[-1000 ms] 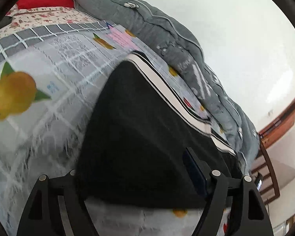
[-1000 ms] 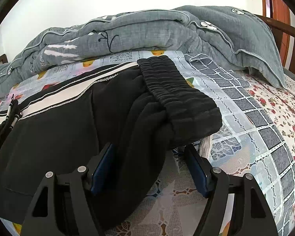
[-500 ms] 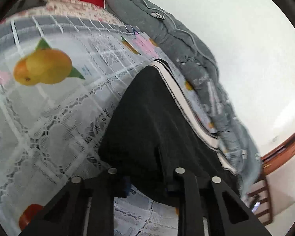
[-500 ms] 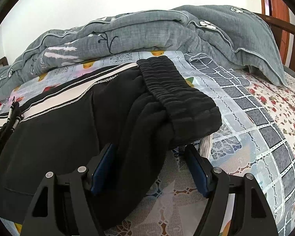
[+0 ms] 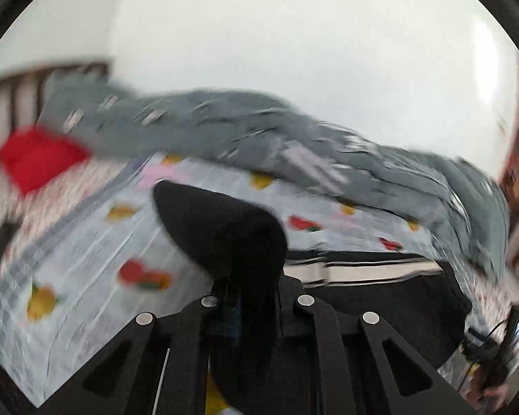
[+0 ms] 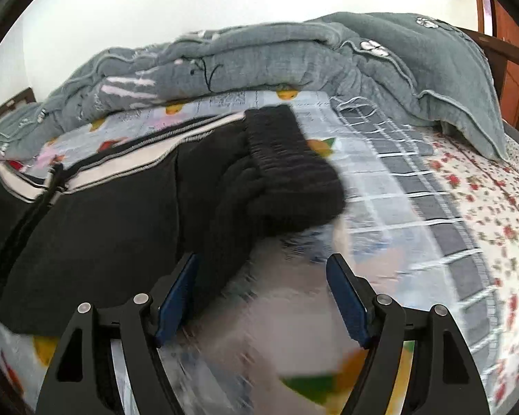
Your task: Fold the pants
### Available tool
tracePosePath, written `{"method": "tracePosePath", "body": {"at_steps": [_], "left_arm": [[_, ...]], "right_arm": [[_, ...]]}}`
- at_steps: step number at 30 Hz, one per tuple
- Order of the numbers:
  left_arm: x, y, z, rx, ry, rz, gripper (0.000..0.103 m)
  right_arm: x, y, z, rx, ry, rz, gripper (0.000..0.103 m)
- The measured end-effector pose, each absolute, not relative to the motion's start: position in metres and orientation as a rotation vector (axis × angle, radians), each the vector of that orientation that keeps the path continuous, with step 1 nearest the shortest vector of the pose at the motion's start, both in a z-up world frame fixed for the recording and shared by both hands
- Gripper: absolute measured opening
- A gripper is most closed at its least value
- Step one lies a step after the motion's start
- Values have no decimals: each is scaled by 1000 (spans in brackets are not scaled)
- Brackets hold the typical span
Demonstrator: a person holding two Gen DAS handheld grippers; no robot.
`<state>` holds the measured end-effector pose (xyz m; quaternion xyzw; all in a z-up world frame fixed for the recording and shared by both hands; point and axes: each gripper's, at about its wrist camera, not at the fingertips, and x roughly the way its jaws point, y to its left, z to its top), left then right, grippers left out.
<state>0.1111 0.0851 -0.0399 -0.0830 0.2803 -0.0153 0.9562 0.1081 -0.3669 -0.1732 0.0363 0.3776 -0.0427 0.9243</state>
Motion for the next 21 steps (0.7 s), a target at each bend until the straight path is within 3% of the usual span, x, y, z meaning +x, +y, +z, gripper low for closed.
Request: {"method": "tracePosePath", "body": {"at_steps": [6,14,18,21], "left_arm": [[123,-40,-31,-53,577,-286,12],[130,-169,-118,-8,819,-529,12],[123,-178,-126,57,838,-531,12],[115,-152,-106,20,838,-605,22]], "right_arm": [[65,-417,-143,128,714,-108,74],[24,-452,-136,195,710,-88,74],[20,-443,-143,213,737,-15,74],[23,-429,-140,212,713,41,74]]}}
